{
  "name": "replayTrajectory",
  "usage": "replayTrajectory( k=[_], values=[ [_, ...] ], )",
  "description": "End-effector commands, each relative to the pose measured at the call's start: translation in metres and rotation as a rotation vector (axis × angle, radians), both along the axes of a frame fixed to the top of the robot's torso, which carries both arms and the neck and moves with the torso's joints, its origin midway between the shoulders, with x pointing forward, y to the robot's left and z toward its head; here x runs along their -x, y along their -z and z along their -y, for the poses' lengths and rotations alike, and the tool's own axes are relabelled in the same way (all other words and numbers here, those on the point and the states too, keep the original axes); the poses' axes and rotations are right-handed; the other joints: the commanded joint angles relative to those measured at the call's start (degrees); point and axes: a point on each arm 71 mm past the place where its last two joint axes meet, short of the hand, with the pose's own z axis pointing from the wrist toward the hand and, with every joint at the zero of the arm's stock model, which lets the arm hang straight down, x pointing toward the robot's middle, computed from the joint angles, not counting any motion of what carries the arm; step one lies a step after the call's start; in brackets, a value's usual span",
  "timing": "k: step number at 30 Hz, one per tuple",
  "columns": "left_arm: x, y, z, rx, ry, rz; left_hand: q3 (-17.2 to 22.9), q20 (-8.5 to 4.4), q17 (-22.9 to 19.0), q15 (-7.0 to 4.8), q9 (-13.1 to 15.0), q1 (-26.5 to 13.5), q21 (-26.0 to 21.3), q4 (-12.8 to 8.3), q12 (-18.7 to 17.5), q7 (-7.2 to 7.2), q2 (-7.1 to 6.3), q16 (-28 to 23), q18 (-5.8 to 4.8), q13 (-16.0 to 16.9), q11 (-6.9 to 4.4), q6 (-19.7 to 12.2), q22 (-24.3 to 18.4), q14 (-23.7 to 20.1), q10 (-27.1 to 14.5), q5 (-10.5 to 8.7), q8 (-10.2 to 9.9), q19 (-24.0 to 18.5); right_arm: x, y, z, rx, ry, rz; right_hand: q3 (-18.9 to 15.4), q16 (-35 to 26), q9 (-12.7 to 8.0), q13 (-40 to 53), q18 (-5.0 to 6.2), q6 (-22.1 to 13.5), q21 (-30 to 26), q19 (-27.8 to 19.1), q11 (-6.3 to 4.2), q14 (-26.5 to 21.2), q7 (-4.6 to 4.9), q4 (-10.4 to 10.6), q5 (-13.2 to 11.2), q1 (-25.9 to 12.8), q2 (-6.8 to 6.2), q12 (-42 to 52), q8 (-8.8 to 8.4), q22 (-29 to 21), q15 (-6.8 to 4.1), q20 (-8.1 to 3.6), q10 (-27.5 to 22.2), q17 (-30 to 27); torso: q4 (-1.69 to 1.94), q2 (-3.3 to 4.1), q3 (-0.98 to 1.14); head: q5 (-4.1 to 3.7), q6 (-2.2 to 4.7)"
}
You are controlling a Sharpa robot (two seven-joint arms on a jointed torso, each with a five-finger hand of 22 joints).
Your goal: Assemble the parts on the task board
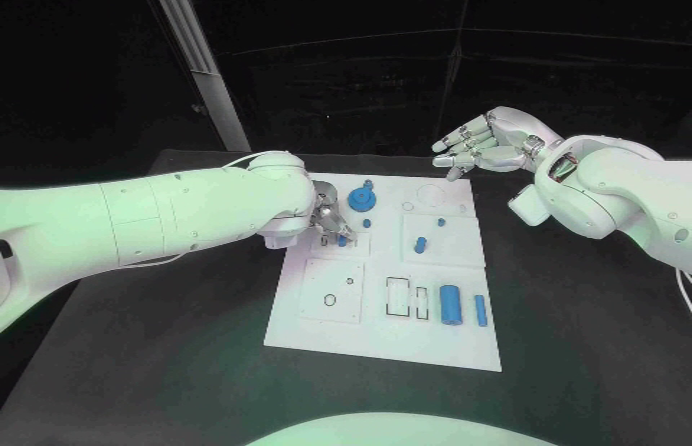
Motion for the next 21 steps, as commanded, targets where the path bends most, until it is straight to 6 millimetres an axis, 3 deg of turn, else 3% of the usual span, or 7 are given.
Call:
replayTrajectory(
  k=[1,14,21],
  values=[
    [-0.001,-0.001,-0.002,-0.006,-0.009,0.007,-2.0,-0.46,15.1,-0.45,-0.1,-0.8,0.3,0.8,0.2,-0.09,0.02,0.2,-0.64,0.1,-0.06,0.4,6.5,6.0,0.6,-0.33,-0.3,3.0,0.0,-0.001,-0.001,0.0,-0.01,0.001,-0.4,-0.3,-0.1,-0.1,0.23,-0.5,-0.3,0.1,0.03,-0.4,0.12,0.1,0.3,-0.4,0.02,-0.1,-0.22,-0.1,-0.13,0.5,-0.3,-0.1,0.05,-0.02,-0.04,-0.01,0.04],
    [0.002,-0.007,-0.013,0.032,-0.021,0.036,-10.9,-0.65,15.1,-0.58,0.0,-0.4,-0.2,3.8,-0.3,-0.2,-0.15,0.2,-0.47,-0.4,-0.19,0.3,5.9,6.0,0.3,-0.3,-0.4,2.7,0.0,-0.001,-0.001,0.0,-0.009,0.001,-0.5,-0.3,-0.1,-0.2,0.23,-0.6,-0.5,0.0,0.1,-0.6,0.17,0.2,0.3,-0.6,0.03,0.0,-0.21,-0.2,-0.06,0.57,-0.5,-0.2,0.12,-0.06,-0.04,-0.12,0.24],
    [-0.006,-0.034,-0.02,0.117,-0.031,0.048,-14.6,-0.02,15.1,0.32,-1.0,3.8,-2.9,3.7,-7.1,1.27,0.5,0.2,0.31,-8.0,1.08,-3.4,2.1,6.0,-4.8,-0.08,-2.6,1.3,-0.001,-0.001,0.001,0.001,-0.006,0.001,-0.5,-0.3,-0.1,-0.2,0.23,-0.6,-0.5,0.0,0.1,-0.6,0.17,0.2,0.3,-0.6,0.03,0.0,-0.21,-0.2,-0.06,0.57,-0.5,-0.2,0.09,-0.06,-0.01,-0.18,0.5]
  ],
)
